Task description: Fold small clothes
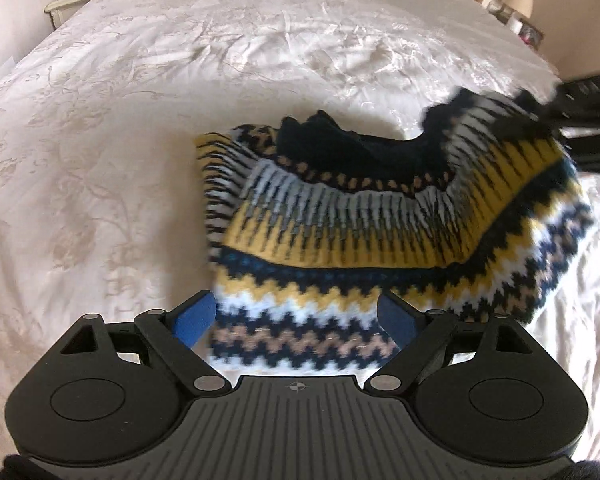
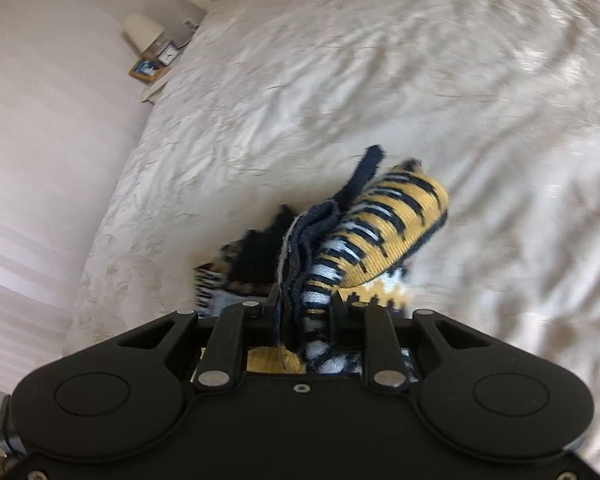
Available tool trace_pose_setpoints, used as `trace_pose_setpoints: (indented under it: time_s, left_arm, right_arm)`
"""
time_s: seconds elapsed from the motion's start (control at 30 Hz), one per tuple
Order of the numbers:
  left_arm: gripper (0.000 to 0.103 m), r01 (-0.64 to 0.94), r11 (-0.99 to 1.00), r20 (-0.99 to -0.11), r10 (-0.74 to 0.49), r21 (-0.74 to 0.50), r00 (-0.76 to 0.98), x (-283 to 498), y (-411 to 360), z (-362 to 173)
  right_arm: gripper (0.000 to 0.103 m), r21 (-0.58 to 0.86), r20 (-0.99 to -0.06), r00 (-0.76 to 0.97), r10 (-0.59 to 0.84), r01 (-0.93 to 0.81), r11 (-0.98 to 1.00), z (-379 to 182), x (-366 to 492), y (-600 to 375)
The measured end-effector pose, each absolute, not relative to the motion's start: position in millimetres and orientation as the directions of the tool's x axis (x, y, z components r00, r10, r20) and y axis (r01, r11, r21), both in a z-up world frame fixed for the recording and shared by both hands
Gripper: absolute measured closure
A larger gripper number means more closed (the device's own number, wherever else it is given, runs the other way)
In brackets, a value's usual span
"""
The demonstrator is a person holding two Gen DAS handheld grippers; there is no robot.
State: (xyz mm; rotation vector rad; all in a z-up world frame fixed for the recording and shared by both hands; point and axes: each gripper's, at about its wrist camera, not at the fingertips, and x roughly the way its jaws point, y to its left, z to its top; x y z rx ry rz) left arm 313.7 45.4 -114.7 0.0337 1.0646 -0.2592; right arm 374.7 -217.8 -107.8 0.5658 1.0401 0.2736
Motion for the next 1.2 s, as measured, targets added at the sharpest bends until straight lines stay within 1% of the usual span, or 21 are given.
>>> trace_pose_setpoints:
  time_s: [0.23,0.4,0.57,0.63,0.67,0.7,0.77,0.83,0.97,1.1,1.2]
  left_arm:
    - [0.015,0.232,0.965,-0.869,-0.216,-0.121,0.446,318,91,-120]
    - [0.015,0.209,0.969,-0.876,-0.214,-0.134,0.433,319,119,-126]
    - [0.015,0.185,0.973,-0.884,-0.208,-0.142,0.418,320,136,-134]
    - [0.015,0.176,0.973,-0.887,-0.209,-0.148,0.411,320,141,-136]
    - [0.015,0.173,0.973,-0.889,-0.209,-0.15,0.407,319,142,-137]
    - [0.015,0.17,0.974,-0.89,-0.209,-0.152,0.405,319,143,-139]
    - [0.015,0.166,0.973,-0.891,-0.213,-0.158,0.401,319,145,-140]
    - [0.015,0.164,0.973,-0.89,-0.215,-0.161,0.402,319,145,-139]
    - [0.015,0.167,0.971,-0.88,-0.227,-0.172,0.417,321,140,-131]
    - [0.014,0.203,0.962,-0.86,-0.255,-0.18,0.442,332,126,-120]
    - [0.014,0.253,0.952,-0.845,-0.277,-0.174,0.458,345,105,-114]
  right_arm:
    - [0.073,0.581,-0.727,0.472,0.498,0.038,0.813,-125,392,-134]
    - [0.073,0.53,-0.775,0.423,0.469,0.032,0.847,-149,404,-89]
    - [0.073,0.481,-0.81,0.4,0.43,0.032,0.876,-158,408,-66]
    - [0.072,0.459,-0.821,0.396,0.411,0.029,0.888,-158,410,-57]
    - [0.067,0.452,-0.823,0.394,0.408,0.023,0.891,-158,411,-53]
    - [0.062,0.463,-0.819,0.386,0.424,0.01,0.886,-159,411,-48]
    - [0.06,0.515,-0.787,0.381,0.484,-0.026,0.857,-160,412,-42]
    - [0.06,0.557,-0.754,0.38,0.536,-0.064,0.828,-156,410,-38]
    - [0.06,0.579,-0.725,0.421,0.545,-0.058,0.814,-145,402,-53]
    - [0.06,0.536,-0.743,0.468,0.478,-0.012,0.844,-136,391,-89]
    - [0.06,0.509,-0.766,0.48,0.427,0.046,0.86,-139,378,-117]
